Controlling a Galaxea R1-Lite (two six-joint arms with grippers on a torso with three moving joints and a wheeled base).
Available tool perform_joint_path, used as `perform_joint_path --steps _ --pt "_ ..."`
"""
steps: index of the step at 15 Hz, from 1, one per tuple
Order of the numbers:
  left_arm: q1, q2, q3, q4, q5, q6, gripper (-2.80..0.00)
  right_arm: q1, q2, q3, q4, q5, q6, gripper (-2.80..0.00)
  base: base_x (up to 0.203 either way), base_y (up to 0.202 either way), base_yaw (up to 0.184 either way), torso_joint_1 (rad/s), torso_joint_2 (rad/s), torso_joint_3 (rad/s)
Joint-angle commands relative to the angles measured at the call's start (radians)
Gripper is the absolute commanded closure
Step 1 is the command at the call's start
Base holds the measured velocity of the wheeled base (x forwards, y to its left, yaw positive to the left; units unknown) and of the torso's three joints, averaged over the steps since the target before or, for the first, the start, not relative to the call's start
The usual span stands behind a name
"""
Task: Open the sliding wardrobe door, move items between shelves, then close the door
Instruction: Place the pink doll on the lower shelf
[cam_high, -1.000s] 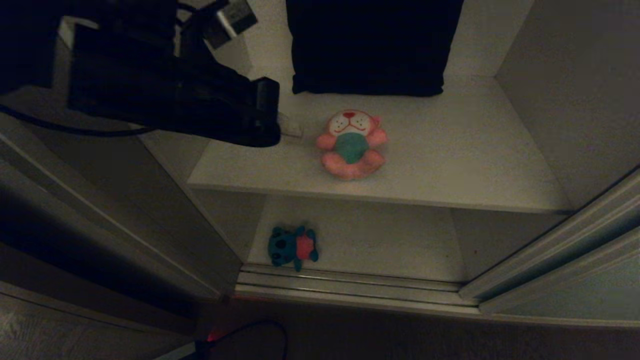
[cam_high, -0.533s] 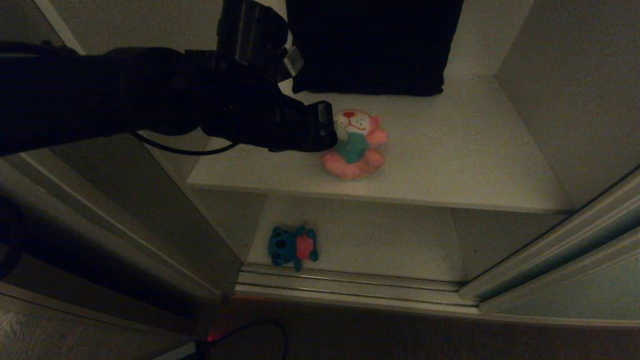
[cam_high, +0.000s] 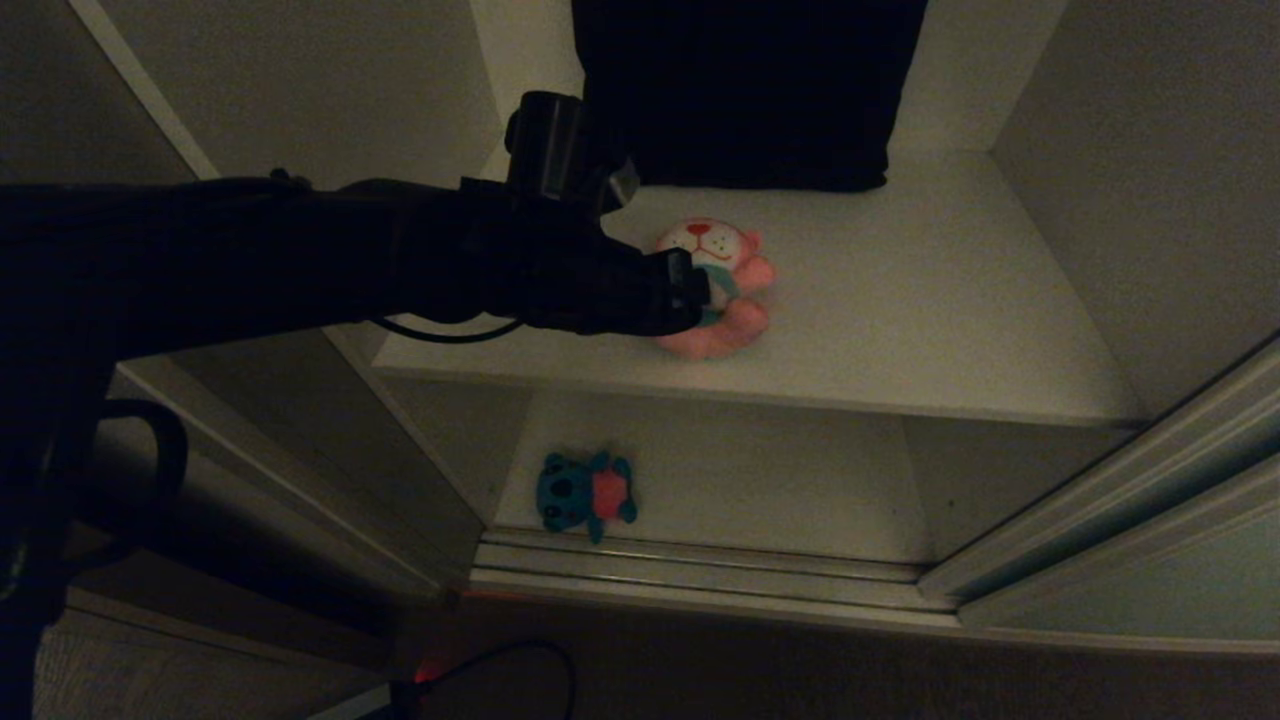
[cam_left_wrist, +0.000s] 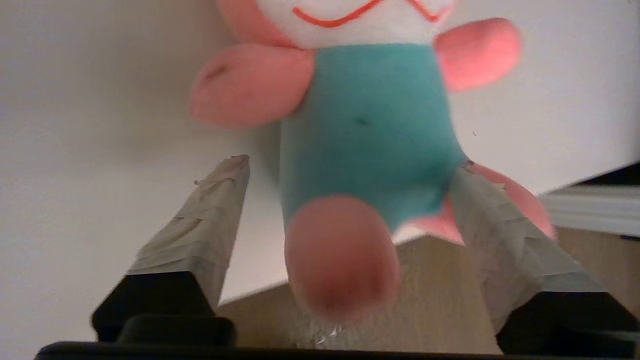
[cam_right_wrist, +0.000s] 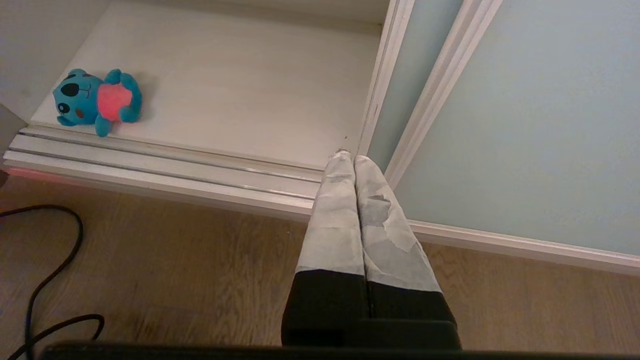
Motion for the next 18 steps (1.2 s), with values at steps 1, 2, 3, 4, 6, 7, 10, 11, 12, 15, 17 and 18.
perform_joint_path --steps 1,2,3,4,6,7,10,11,12,15,17,18 --pt "0.001 0.028 -0.001 -0.005 0.0 -0.013 -2.8 0.0 0.001 0.005 0.0 0.001 0.0 0.0 0.0 0.0 0.0 0.0 0.0 0.0" --pt "0.001 0.031 -0.001 -0.019 0.0 -0.021 -2.8 0.0 0.0 0.005 0.0 0.001 0.0 0.0 0.0 0.0 0.0 0.0 0.0 0.0" --pt "0.001 0.036 -0.002 -0.049 0.001 -0.033 -2.8 0.0 0.0 0.005 0.0 0.0 0.0 0.0 0.0 0.0 0.0 0.0 0.0 0.0" --pt "0.002 0.043 -0.003 -0.066 0.001 -0.036 0.0 0.0 0.001 0.004 0.0 0.0 0.0 0.0 0.0 0.0 0.0 0.0 0.0 0.0" --pt "0.002 0.039 -0.002 -0.075 0.0 -0.041 0.0 0.0 0.002 0.005 0.0 0.002 0.0 0.0 0.0 0.0 0.0 0.0 0.0 0.0" --pt "0.002 0.036 -0.003 -0.075 -0.002 -0.045 0.0 0.0 0.001 0.003 0.0 0.0 0.0 0.0 0.0 0.0 0.0 0.0 0.0 0.0" --pt "-0.006 0.031 0.0 -0.051 -0.003 -0.076 0.0 0.0 0.0 0.004 0.0 0.0 0.0 0.0 0.0 0.0 0.0 0.0 0.0 0.0" --pt "-0.013 0.028 0.0 -0.026 0.005 -0.083 0.0 0.0 0.0 0.004 0.0 0.0 0.0 0.0 0.0 0.0 0.0 0.0 0.0 0.0" --pt "-0.013 0.017 0.0 -0.018 0.019 -0.084 0.0 0.0 0.0 0.005 0.0 0.0 0.0 0.0 0.0 0.0 0.0 0.0 0.0 0.0" --pt "-0.015 -0.06 0.0 -0.005 0.037 -0.074 0.0 0.0 0.002 0.005 0.0 0.0 0.0 0.0 0.0 0.0 0.0 0.0 0.0 0.0" --pt "-0.014 -0.114 0.002 0.014 0.047 -0.072 0.0 0.0 0.0 0.004 0.0 0.0 0.0 0.0 0.0 0.0 0.0 0.0 0.0 0.0" --pt "-0.014 -0.143 0.005 0.037 0.054 -0.072 0.0 0.0 0.001 0.004 0.0 0.0 0.0 0.0 0.0 0.0 0.0 0.0 0.0 0.0"
